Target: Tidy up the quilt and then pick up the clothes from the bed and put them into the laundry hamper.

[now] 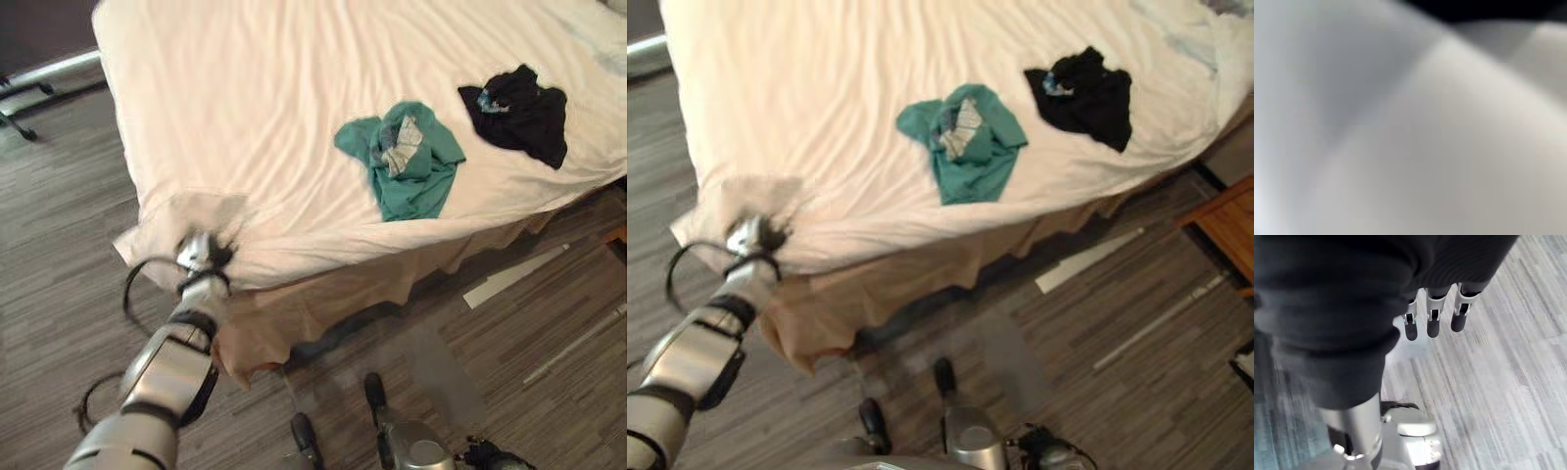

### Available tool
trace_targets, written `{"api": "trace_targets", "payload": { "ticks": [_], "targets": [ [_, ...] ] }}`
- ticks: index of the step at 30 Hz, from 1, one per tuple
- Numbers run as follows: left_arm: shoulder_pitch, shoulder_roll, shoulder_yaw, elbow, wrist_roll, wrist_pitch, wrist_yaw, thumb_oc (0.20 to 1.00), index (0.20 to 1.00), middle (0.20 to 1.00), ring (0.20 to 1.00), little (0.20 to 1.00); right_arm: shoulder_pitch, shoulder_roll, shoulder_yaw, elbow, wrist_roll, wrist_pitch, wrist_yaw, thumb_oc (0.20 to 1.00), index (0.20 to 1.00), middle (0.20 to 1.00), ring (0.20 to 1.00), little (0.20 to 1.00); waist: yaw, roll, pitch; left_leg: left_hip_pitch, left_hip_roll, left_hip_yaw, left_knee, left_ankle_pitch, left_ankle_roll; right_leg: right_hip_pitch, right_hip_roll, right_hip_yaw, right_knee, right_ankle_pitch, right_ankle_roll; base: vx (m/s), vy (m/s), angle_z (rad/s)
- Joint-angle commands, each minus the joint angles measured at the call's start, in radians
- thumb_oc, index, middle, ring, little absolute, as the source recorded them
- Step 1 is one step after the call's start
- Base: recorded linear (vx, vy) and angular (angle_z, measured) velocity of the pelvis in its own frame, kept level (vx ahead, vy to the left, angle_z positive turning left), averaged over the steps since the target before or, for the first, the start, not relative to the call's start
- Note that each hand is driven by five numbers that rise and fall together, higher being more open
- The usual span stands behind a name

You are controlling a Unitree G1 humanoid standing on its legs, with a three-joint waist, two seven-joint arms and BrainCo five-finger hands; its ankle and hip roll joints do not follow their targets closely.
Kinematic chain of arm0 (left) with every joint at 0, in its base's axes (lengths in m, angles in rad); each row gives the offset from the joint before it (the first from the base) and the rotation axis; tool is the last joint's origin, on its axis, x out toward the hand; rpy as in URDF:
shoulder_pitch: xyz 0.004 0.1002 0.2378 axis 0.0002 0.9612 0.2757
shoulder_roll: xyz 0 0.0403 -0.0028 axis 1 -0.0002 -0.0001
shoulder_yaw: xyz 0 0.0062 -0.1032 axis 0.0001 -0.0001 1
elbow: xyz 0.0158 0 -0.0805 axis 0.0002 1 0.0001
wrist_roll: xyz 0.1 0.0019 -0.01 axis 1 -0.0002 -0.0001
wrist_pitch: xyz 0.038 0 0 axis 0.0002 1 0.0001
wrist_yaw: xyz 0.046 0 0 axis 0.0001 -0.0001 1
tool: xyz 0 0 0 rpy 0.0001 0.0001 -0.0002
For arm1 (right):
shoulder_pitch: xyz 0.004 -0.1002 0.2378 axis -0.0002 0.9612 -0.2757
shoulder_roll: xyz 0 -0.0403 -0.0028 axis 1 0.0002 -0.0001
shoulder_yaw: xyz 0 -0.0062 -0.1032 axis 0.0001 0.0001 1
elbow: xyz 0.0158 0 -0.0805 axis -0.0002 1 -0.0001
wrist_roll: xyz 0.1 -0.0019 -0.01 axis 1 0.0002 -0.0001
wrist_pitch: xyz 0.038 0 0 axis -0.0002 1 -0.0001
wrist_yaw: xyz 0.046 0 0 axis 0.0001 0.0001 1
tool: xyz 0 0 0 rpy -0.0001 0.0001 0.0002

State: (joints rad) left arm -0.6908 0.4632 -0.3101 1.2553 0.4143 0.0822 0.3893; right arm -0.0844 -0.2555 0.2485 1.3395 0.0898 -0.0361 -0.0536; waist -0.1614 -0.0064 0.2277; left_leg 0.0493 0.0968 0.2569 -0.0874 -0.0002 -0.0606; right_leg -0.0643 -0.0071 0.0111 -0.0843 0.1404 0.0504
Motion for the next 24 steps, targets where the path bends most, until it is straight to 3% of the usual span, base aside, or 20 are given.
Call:
{"api": "trace_targets", "payload": {
  "ticks": [1,2,6,9,10,13,16,17,18,19,20,24],
  "targets": [
    [0.055,0.075,0.051,0.124,-0.122,0.029,0.008,0.558,0.558,0.558,0.558,0.558,-0.011,-0.008,-0.024,0.067,0.046,0.007,-0.032,1.000,1.000,1.000,1.000,1.000,0.061,-0.022,-0.072,-0.056,-0.056,-0.071,0.000,0.033,0.023,-0.020,-0.065,-0.038,-0.002,0.028,0.034,0.04,0.031,0.22],
    [0.187,0.071,0.130,0.023,-0.201,-0.003,0.018,1.000,1.000,1.000,1.000,1.000,-0.042,-0.038,-0.065,-0.002,0.080,0.005,-0.048,1.000,1.000,1.000,1.000,1.000,0.082,-0.025,-0.083,-0.047,-0.057,-0.082,0.000,0.035,0.022,-0.006,-0.068,-0.047,-0.003,0.025,0.035,0.03,0.047,0.15],
    [0.508,0.050,0.295,-0.206,-0.284,-0.020,0.000,1.000,1.000,1.000,1.000,1.000,-0.068,-0.113,-0.053,-0.354,0.023,0.040,-0.065,1.000,1.000,1.000,1.000,1.000,0.122,-0.038,-0.103,-0.024,-0.055,-0.094,0.000,0.029,0.023,0.029,-0.075,-0.064,-0.003,0.016,0.039,0.04,0.051,0.14],
    [0.658,0.010,0.326,-0.302,-0.299,-0.028,-0.041,1.000,1.000,1.000,1.000,1.000,-0.154,-0.192,-0.016,-0.528,0.007,0.068,-0.025,1.000,1.000,1.000,1.000,1.000,0.161,-0.043,-0.113,-0.018,-0.058,-0.111,0.000,0.030,0.026,0.045,-0.078,-0.078,-0.003,0.011,0.038,0.03,0.041,0.16],
    [0.681,-0.002,0.325,-0.281,-0.300,-0.040,-0.054,1.000,1.000,1.000,1.000,1.000,-0.199,-0.212,0.005,-0.573,0.011,0.070,-0.007,0.231,0.231,0.231,0.231,0.231,0.174,-0.047,-0.117,-0.019,-0.058,-0.116,0.000,0.032,0.026,0.047,-0.081,-0.084,-0.003,0.009,0.037,0.03,0.045,0.26],
    [0.704,-0.063,0.309,-0.193,-0.339,-0.047,-0.083,1.000,1.000,1.000,1.000,1.000,-0.367,-0.238,0.096,-0.744,0.005,0.079,0.010,0.200,0.200,0.200,0.200,0.200,0.201,-0.053,-0.114,-0.019,-0.059,-0.129,0.000,0.035,0.029,0.052,-0.082,-0.095,-0.003,0.005,0.034,0.02,0.029,0.25],
    [0.691,-0.110,0.229,-0.088,-0.320,-0.048,-0.098,1.000,1.000,1.000,1.000,1.000,-0.617,-0.194,0.208,-0.762,0.022,0.071,0.011,0.200,0.200,0.200,0.200,0.200,0.240,-0.058,-0.097,-0.038,-0.060,-0.153,0.000,0.045,0.032,0.043,-0.083,-0.111,-0.003,0.006,0.029,-0.04,0.010,0.21],
    [0.689,-0.110,0.230,-0.086,-0.321,-0.049,-0.097,1.000,1.000,1.000,1.000,1.000,-0.620,-0.194,0.209,-0.760,0.023,0.070,0.011,0.200,0.200,0.200,0.200,0.200,0.238,-0.057,-0.096,-0.037,-0.060,-0.153,0.000,0.045,0.031,0.043,-0.083,-0.112,-0.003,0.006,0.029,-0.16,-0.027,0.32],
    [0.651,-0.127,0.187,-0.027,-0.332,-0.053,-0.102,1.000,1.000,1.000,1.000,1.000,-0.788,-0.151,0.278,-0.765,0.055,0.058,0.019,0.200,0.200,0.200,0.200,0.200,0.267,-0.063,-0.064,-0.077,-0.058,-0.174,0.000,0.061,0.031,0.014,-0.082,-0.126,-0.003,0.013,0.026,-0.12,-0.023,0.36],
    [0.651,-0.127,0.187,-0.027,-0.332,-0.053,-0.102,1.000,1.000,1.000,1.000,1.000,-0.788,-0.151,0.278,-0.765,0.055,0.058,0.019,0.200,0.200,0.200,0.200,0.200,0.267,-0.063,-0.064,-0.077,-0.058,-0.174,0.000,0.061,0.031,0.014,-0.082,-0.127,-0.003,0.013,0.026,-0.28,-0.073,0.35],
    [0.575,-0.118,0.099,0.010,-0.300,-0.055,-0.097,1.000,1.000,1.000,1.000,1.000,-0.981,-0.067,0.352,-0.702,0.104,0.023,0.029,0.200,0.200,0.200,0.200,0.200,0.313,-0.063,-0.007,-0.143,-0.057,-0.214,0.000,0.095,0.027,-0.048,-0.078,-0.155,0.021,0.016,0.018,-0.16,-0.051,0.35],
    [0.495,-0.116,-0.020,0.026,-0.240,-0.063,-0.102,1.000,1.000,1.000,1.000,1.000,-1.108,0.016,0.390,-0.575,0.165,-0.001,0.048,0.200,0.200,0.200,0.200,0.200,0.353,-0.048,0.033,-0.216,-0.055,-0.258,0.000,0.127,0.014,-0.107,-0.085,-0.203,0.052,0.003,0.013,-0.11,-0.036,0.60]
  ]
}}
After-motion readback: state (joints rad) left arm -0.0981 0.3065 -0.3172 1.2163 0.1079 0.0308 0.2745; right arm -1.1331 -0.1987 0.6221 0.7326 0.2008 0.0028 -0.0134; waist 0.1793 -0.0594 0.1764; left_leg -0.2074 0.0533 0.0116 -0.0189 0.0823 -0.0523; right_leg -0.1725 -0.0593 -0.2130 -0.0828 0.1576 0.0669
